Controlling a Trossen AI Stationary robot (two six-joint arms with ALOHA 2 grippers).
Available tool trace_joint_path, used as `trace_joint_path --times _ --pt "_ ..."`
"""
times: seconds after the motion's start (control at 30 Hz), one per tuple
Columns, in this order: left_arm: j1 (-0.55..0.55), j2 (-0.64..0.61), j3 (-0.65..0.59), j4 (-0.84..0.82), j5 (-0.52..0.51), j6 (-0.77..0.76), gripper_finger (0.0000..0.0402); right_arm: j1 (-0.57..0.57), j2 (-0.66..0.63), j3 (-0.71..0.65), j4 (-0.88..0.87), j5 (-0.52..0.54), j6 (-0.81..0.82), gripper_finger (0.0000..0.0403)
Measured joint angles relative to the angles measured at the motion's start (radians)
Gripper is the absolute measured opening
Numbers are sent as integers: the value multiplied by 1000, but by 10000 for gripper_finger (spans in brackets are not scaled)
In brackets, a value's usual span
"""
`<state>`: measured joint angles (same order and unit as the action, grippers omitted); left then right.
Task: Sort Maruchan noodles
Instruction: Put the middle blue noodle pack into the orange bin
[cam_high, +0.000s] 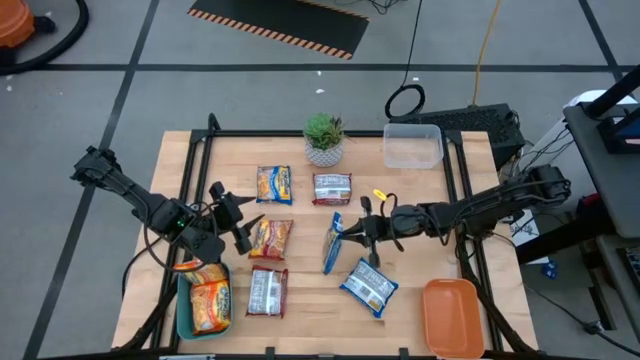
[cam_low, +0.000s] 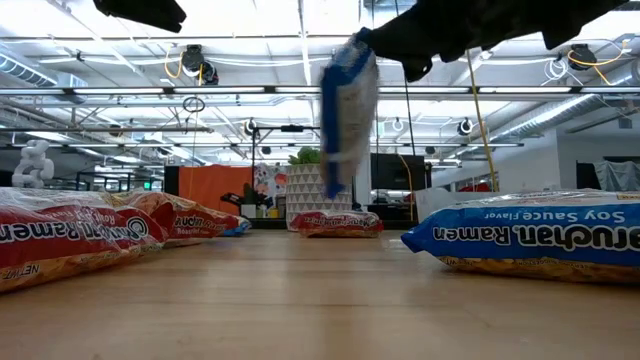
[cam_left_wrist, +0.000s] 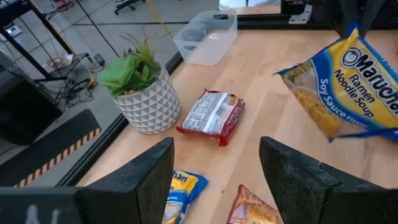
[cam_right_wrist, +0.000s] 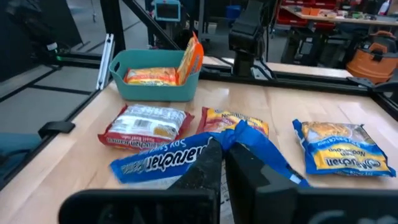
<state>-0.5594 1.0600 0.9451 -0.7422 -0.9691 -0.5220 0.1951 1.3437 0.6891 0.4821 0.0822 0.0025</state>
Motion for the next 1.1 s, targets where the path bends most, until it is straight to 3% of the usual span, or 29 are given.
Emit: trace_joint_path --times 0.23,0.37,0.47,0.67,0.77,0.9,1.1 --pt "0 0 0 1 25 3 241 0 -2 0 9 0 0 0" --pt "0 0 0 61 183 23 241 17 -2 0 70 -6 -57 0" --pt "0 0 0 159 294 73 241 37 -2 1 102 -54 -128 1" --pt "1 12 -14 366 361 181 241 74 -2 2 152 -88 -190 1" --pt "4 38 -73 535 448 278 241 90 -2 2 183 -87 -211 1" --pt "66 74 -124 764 573 350 241 112 -2 3 246 -87 -238 1" --pt "167 101 -167 870 754 348 241 163 -2 59 246 -88 -287 1"
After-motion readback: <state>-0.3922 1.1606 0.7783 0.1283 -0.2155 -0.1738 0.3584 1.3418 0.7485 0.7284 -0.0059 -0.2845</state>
